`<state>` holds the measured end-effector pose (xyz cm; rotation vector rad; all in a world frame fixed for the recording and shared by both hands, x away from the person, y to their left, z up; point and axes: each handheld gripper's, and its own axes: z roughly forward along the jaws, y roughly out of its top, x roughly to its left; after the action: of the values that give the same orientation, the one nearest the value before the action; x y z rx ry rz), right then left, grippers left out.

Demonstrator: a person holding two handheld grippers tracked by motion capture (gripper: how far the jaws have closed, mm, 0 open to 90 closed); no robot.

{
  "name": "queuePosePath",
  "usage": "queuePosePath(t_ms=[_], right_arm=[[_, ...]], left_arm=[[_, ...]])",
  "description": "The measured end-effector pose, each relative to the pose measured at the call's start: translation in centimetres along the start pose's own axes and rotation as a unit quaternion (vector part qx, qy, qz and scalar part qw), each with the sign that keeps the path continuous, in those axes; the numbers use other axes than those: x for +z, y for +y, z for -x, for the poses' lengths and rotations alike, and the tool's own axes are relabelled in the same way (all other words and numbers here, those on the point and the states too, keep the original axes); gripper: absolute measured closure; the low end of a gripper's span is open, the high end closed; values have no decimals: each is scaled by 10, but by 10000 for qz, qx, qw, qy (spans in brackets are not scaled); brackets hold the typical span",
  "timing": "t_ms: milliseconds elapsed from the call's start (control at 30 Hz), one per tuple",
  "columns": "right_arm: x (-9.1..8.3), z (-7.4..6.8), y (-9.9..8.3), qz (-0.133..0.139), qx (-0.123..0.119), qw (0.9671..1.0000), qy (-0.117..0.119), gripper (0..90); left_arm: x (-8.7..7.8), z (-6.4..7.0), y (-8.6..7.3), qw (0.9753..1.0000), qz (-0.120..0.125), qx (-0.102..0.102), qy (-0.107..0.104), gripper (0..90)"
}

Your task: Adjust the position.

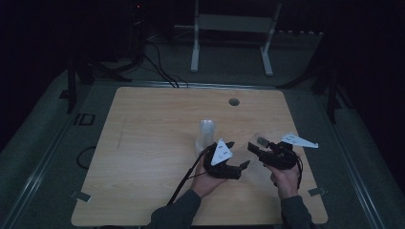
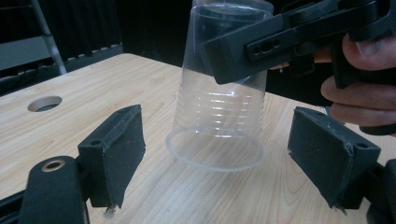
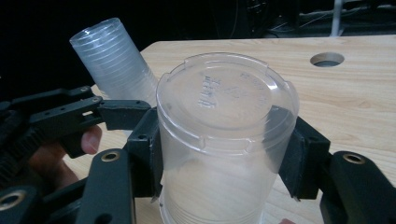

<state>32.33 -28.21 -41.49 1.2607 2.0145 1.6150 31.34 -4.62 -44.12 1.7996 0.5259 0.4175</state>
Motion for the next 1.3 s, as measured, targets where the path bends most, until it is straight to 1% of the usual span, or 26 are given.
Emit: queuePosePath(t_ms=[100,367,433,567,633,767,900,1133,1300], right_arm=[[1,1,-1,6,85,9999,61,417],[1,2,-1,2,146,9998,107,417],[1,3,-1,28,192,9997,154,417],[1,4,0,54,301,9992,245,417],[1,5,0,55,339,9990,290,417],[2,4,0,47,379,9988,319,417],[4,5,-1,58,471,9978,462,418],[4,6,0,106,642,9959,636,420],[4,9,0,144,804,9936,777,422]], left_arm=[[2,0,0,10000,32,-27,-3,185],[8,0,1,10000,88,-6,43,195],[9,0,0,10000,89,-2,23,189],[13,-1,0,10000,58,16,70,171],[14,-1,0,10000,66,7,36,164],[15,-1,0,9999,95,26,45,151],[17,-2,0,9999,123,-5,33,141],[21,-2,-1,9999,132,-57,-2,142],[24,-2,-2,9999,148,-83,-31,146]])
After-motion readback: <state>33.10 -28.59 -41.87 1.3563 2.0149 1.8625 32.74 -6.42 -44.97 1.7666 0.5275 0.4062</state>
